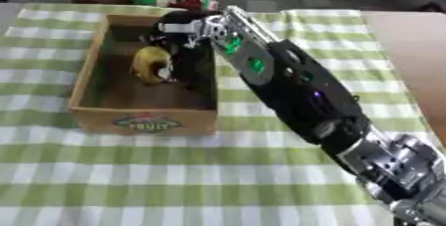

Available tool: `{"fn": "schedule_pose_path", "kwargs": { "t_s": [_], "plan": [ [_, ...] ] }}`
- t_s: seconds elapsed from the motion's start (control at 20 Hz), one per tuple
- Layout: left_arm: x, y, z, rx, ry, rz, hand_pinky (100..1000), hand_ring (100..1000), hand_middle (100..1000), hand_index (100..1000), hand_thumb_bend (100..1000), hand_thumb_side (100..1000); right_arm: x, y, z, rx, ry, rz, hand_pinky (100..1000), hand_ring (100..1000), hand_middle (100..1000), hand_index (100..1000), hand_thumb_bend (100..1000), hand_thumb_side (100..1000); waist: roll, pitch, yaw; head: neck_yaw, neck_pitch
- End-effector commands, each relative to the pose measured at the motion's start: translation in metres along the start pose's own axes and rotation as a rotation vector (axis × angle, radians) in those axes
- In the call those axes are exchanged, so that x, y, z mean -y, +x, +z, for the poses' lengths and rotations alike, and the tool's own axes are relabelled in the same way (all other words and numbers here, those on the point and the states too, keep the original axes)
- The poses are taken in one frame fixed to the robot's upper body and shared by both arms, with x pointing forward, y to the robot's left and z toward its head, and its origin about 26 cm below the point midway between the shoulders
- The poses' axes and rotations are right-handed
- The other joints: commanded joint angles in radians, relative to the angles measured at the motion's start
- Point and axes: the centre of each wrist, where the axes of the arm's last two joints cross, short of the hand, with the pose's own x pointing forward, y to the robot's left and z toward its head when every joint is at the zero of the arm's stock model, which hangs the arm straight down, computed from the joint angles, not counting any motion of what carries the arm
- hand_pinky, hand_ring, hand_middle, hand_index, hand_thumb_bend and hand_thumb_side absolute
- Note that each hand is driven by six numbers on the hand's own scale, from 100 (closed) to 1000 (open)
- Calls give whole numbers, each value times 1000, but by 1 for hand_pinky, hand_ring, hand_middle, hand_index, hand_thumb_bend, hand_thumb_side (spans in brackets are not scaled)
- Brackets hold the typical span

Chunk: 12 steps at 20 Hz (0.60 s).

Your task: Pick up objects on the table and place them in the box.

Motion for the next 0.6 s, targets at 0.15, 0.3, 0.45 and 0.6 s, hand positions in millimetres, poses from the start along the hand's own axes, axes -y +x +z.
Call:
{"fn": "schedule_pose_path", "kwargs": {
  "t_s": [0.15,0.3,0.45,0.6],
  "plan": [
    [-1,5,-6,26,-13,-7,471,568,623,739,100,851,30,10,23,65,-62,86,828,955,889,939,149,422,14,-17,-8,-22,14],
    [-1,5,-6,25,-12,-7,471,568,622,739,100,851,33,10,28,70,-65,103,828,953,884,935,157,433,14,-18,-10,-20,13],
    [-1,5,-6,24,-9,-6,471,568,622,739,100,850,35,8,35,71,-86,99,827,951,881,932,143,434,16,-22,-13,-8,4],
    [-1,5,-6,24,-9,-7,471,568,622,739,100,850,36,9,37,71,-90,95,827,951,881,932,143,434,17,-22,-13,-6,3]
  ]
}}
